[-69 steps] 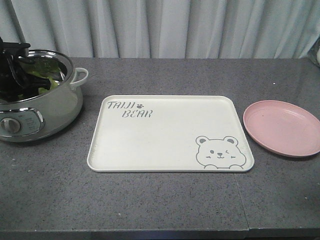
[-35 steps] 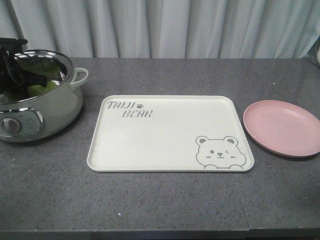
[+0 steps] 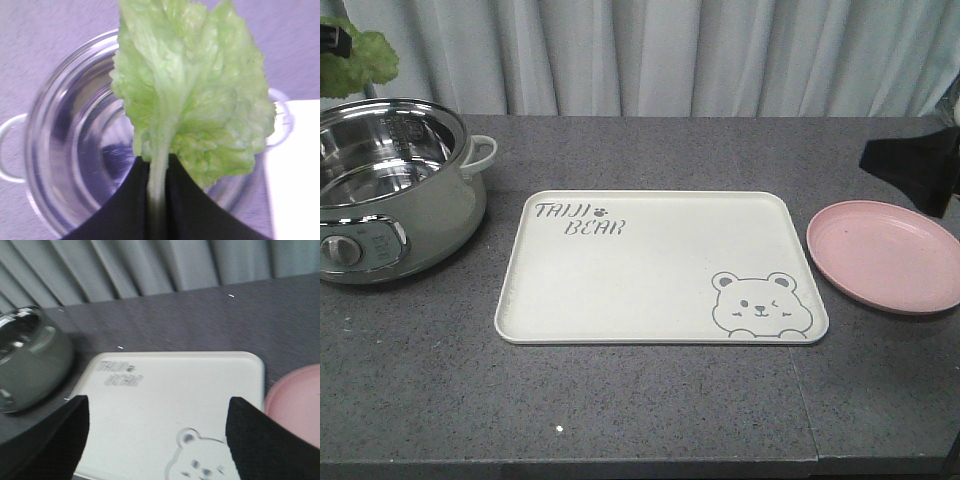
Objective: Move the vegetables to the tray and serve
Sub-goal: 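Lift the lettuce leaf out of the pot with the left gripper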
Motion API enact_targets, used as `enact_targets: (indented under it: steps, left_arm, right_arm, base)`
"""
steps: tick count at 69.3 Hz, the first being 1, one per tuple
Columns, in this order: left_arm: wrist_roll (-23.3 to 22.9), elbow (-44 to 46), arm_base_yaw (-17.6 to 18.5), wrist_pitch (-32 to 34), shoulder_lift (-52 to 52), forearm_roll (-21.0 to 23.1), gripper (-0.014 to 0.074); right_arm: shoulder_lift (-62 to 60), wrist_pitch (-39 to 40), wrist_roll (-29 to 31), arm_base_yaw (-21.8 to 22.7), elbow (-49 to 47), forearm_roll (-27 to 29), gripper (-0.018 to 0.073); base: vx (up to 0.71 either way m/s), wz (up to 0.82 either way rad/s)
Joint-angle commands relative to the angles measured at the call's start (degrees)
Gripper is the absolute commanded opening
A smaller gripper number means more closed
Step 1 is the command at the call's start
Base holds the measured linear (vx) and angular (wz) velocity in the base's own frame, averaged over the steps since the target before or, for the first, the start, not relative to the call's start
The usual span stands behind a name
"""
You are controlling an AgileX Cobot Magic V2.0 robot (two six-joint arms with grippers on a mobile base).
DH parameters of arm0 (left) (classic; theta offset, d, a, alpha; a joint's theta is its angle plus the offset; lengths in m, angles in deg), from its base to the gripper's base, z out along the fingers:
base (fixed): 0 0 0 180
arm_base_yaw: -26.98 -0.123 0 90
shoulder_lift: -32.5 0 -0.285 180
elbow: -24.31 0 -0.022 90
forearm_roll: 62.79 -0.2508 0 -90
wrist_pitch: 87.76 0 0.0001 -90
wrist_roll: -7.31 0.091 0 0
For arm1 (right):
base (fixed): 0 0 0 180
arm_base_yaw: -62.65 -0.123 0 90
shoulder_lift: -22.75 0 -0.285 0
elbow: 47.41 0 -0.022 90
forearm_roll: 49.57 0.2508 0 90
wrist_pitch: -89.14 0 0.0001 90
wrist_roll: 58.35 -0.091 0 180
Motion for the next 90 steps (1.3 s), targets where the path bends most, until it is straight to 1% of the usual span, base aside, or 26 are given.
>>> enact_targets:
  steps: [1,3,4,7,9,11,12,15,18,22,25,26,31,37,45,54,66,71,78,90]
  left_arm:
    - [-0.22,1.37,0.29,3.17,-4.99,8.52,-0.0007]
    - [0.49,1.37,0.29,3.20,-5.26,10.88,-0.0007]
    - [0.87,1.37,0.29,3.20,-5.54,12.83,-0.0007]
    - [1.84,1.37,0.29,3.05,-5.62,16.69,-0.0007]
    - [2.33,1.37,0.34,2.95,-5.62,20.12,-0.0007]
    - [3.04,1.37,0.35,2.75,-5.54,23.69,-0.0007]
    - [3.41,1.37,0.47,2.74,-5.47,25.10,-0.0007]
    - [5.14,1.37,1.19,2.74,-5.48,28.86,-0.0007]
    - [6.78,1.37,2.07,2.95,-5.48,31.09,-0.0007]
    - [7.47,1.37,3.95,3.21,-5.48,32.62,-0.0007]
    - [7.66,1.37,5.81,3.37,-5.48,32.41,-0.0007]
    - [9.11,-0.09,12.17,5.45,-5.48,32.00,-0.0007]
    - [9.43,-2.63,15.48,8.07,-5.48,32.00,-0.0007]
    - [11.68,-6.60,19.56,12.77,-5.48,32.00,-0.0007]
    - [13.57,-11.99,23.63,18.83,-5.48,32.00,-0.0007]
    - [15.00,-15.99,26.93,23.92,-5.48,32.11,-0.0007]
    - [15.55,-16.96,30.14,27.58,-5.48,32.42,-0.0007]
    - [16.54,-16.96,31.12,28.31,-5.48,32.42,-0.0007]
    - [16.58,-16.96,32.27,29.01,-5.48,32.42,-0.0007]
    - [16.50,-16.96,32.93,29.36,-5.48,32.44,-0.0007]
  right_arm:
    - [1.20,-3.85,12.67,-0.16,-2.01,19.67,0.0538]
    - [2.01,-5.95,15.33,-0.16,-2.01,23.96,0.0538]
    - [2.37,-7.55,17.32,-0.16,-2.01,27.00,0.0538]
    - [3.70,-10.64,20.70,-0.16,-2.01,33.33,0.0538]
    - [4.76,-13.00,22.62,-0.16,-2.01,37.12,0.0538]
    - [5.59,-15.19,24.03,-0.16,-2.01,39.61,0.0538]
    - [6.00,-15.98,24.32,-0.16,-2.01,40.30,0.0538]
    - [7.44,-17.70,24.37,-0.16,-2.91,40.01,0.0538]
    - [9.04,-19.39,24.25,-0.16,-3.40,40.19,0.0538]
    - [10.93,-22.32,24.25,-0.20,-4.17,40.23,0.0538]
    - [12.16,-23.23,24.25,-0.20,-4.63,40.21,0.0538]
    - [14.82,-23.53,24.37,-0.20,-5.71,40.22,0.0538]
    - [15.81,-23.95,24.45,-0.20,-6.38,40.22,0.0538]
    - [16.64,-24.07,24.52,-0.20,-7.28,40.22,0.0538]
    - [17.67,-23.09,25.06,-0.20,-8.04,40.20,0.0538]
    - [19.34,-22.68,25.38,-0.20,-8.04,40.25,0.0538]
    - [22.12,-23.11,25.56,-0.20,-8.04,40.25,0.0538]
    - [22.75,-23.22,25.61,-0.20,-8.04,40.25,0.0538]
    - [22.96,-23.02,25.61,-0.20,-8.04,40.25,0.0538]
    - [22.96,-23.10,25.76,-0.20,-8.09,40.25,0.0538]
  base:
    - [0.00,0.00]
    - [0.00,0.00]
    - [0.00,0.00]
    - [0.00,0.00]
    - [0.00,0.00]
    - [0.00,0.00]
    - [0.00,0.00]
    - [0.00,0.00]
    - [0.00,0.00]
    - [0.00,0.00]
    - [0.00,0.00]
    - [0.00,0.00]
    - [0.00,0.00]
    - [0.00,0.00]
    - [0.00,0.00]
    - [0.00,0.00]
    - [0.00,0.00]
    - [0.00,0.00]
    - [0.00,0.00]
    - [0.00,0.00]
